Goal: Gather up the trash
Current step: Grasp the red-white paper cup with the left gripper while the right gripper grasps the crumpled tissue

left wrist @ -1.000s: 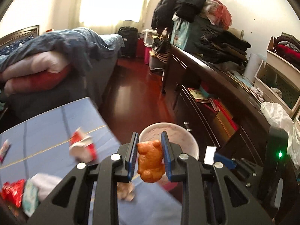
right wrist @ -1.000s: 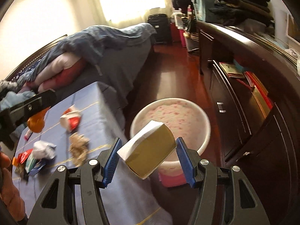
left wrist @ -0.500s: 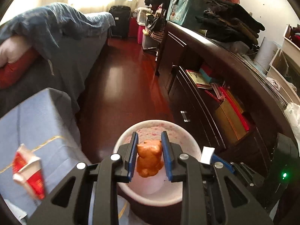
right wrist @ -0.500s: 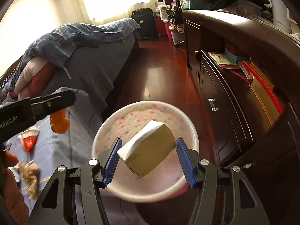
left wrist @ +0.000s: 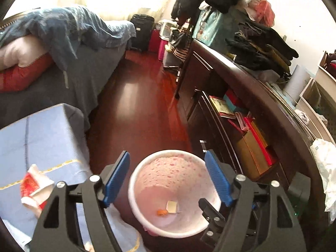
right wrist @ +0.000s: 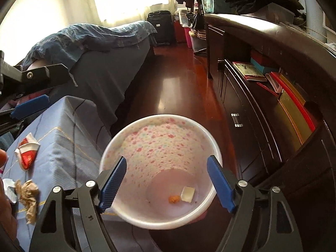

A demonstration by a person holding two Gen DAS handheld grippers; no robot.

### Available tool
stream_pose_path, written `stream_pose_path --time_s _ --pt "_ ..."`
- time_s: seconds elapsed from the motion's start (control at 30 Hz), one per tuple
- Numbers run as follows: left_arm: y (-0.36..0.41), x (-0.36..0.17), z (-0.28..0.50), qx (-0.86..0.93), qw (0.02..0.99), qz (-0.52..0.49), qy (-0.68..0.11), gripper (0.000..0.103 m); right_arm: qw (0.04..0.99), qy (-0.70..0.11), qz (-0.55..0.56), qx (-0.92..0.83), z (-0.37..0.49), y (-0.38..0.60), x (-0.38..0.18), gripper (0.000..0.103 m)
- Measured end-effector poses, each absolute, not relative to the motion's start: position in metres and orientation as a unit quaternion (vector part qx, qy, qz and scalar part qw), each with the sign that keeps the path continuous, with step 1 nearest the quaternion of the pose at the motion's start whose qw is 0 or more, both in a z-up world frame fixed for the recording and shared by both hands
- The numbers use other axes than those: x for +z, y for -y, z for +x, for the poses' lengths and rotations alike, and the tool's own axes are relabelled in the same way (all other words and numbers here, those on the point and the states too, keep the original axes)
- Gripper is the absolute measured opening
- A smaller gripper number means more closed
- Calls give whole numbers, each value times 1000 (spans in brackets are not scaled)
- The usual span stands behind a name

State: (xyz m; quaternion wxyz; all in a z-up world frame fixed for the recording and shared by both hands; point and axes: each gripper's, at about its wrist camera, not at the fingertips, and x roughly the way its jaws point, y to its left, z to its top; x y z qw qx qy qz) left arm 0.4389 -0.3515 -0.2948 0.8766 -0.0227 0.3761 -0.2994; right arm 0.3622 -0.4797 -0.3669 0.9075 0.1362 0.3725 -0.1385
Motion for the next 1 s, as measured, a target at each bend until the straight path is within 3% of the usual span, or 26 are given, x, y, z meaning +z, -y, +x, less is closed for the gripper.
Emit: stream_pose_path --time_s 0.43,0.83,0.87,0.97,1.0 --pt "265 -265 414 -164 926 8 -340 95 925 -350 122 -85 325 426 -315 89" --pt "239 -344 488 -99 884 0 -457 96 930 -360 70 -39 314 369 -303 91" --pt "237 -349 489 -102 882 -4 -460 93 929 -364 61 -37 315 364 -305 91" --pt "232 -354 491 -93 888 8 -451 54 925 -377 38 -28 320 348 -312 91" --pt "229 -355 492 -99 885 2 -454 53 924 -380 34 -24 321 343 -314 91"
